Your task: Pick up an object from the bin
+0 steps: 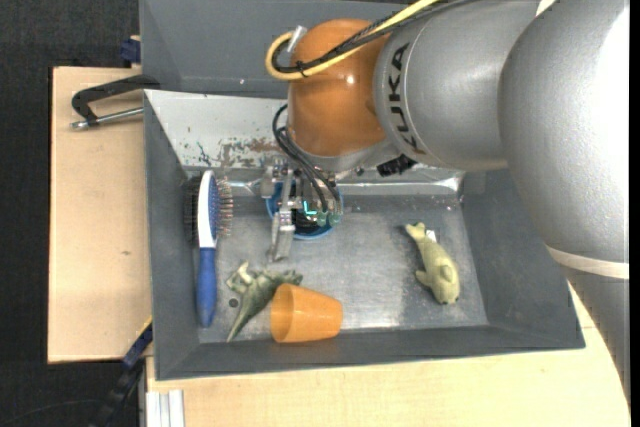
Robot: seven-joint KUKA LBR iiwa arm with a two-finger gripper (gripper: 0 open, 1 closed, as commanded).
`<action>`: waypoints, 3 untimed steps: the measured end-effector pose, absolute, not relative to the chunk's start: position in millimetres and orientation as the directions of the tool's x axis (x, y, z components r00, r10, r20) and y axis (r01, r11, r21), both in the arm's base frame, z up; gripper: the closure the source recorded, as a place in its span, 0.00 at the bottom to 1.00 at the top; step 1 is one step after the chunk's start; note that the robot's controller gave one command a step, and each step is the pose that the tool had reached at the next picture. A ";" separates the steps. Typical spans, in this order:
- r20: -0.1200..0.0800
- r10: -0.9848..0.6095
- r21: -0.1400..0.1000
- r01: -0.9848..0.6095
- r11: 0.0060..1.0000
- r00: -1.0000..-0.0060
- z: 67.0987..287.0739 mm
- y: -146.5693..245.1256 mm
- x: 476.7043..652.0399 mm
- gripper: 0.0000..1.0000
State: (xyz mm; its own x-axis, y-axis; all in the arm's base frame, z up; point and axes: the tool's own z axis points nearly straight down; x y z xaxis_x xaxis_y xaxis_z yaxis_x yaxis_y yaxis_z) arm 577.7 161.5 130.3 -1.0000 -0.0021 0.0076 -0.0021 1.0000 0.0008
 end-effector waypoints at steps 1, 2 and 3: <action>0.002 -0.071 -0.003 -0.071 0.997 -0.997 110.5 92.3 575.1 0.00; -0.014 -0.470 -0.002 -0.470 0.883 -0.883 234.3 147.3 574.3 0.00; 0.004 -0.581 0.002 -0.581 0.814 -0.814 149.4 121.6 591.2 0.00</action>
Offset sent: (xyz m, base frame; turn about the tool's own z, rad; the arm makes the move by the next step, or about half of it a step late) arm -0.0032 -0.0652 -0.0195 -0.0746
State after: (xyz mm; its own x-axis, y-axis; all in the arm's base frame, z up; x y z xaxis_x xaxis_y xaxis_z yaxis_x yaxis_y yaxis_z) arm 591.2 121.6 149.4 -0.8138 -0.5812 0.0039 -0.5812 0.8138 0.0015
